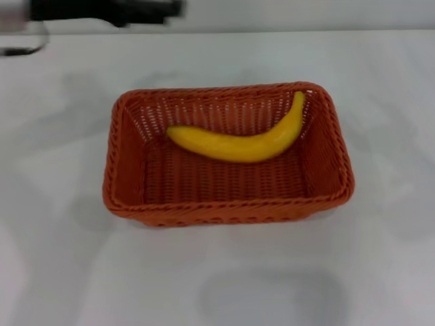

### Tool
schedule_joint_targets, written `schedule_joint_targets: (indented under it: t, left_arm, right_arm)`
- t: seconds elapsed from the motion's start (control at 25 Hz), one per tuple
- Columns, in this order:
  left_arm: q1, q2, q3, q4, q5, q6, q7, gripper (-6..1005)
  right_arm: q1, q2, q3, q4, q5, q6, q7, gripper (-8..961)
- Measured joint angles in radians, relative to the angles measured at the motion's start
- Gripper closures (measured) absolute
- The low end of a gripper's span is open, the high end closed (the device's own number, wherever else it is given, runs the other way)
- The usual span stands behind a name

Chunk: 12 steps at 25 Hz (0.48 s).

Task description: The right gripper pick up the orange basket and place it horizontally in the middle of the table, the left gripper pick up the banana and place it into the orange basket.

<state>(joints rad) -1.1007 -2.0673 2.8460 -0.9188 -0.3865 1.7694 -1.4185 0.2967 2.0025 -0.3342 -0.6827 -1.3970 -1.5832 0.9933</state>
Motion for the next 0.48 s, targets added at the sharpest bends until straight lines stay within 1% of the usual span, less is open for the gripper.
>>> schedule_joint_targets:
  t: [0.04, 0.08, 0.16, 0.32, 0.36, 0.44, 0.48]
  left_arm:
    - [0.052, -0.001, 0.0, -0.015, -0.097, 0.01, 0.008, 122]
    - [0.086, -0.002, 0.0, -0.024, -0.156, 0.015, 0.012, 124]
    - [0.197, -0.006, 0.0, -0.026, -0.336, 0.018, 0.028, 126]
    - [0.357, -0.008, -0.001, 0.027, -0.526, 0.022, 0.079, 127]
    - [0.402, -0.008, -0.001, 0.05, -0.576, 0.022, 0.105, 127]
    - [0.471, -0.008, 0.0, 0.09, -0.643, 0.021, 0.151, 127]
    - [0.525, -0.008, -0.001, 0.127, -0.687, 0.017, 0.197, 127]
  right_arm:
    - [-0.003, 0.0, 0.0, 0.002, 0.001, -0.01, -0.013, 94]
    - [-0.007, 0.0, 0.0, 0.01, 0.001, -0.019, -0.024, 94]
    - [-0.009, 0.001, 0.0, 0.032, 0.005, -0.029, -0.04, 94]
    - [-0.009, 0.001, 0.0, 0.09, 0.014, -0.041, -0.094, 94]
    - [-0.009, 0.001, 0.001, 0.101, 0.016, -0.044, -0.107, 94]
    - [-0.01, 0.002, 0.001, 0.139, 0.037, -0.045, -0.127, 94]
    - [-0.009, 0.002, 0.001, 0.155, 0.051, -0.045, -0.136, 94]
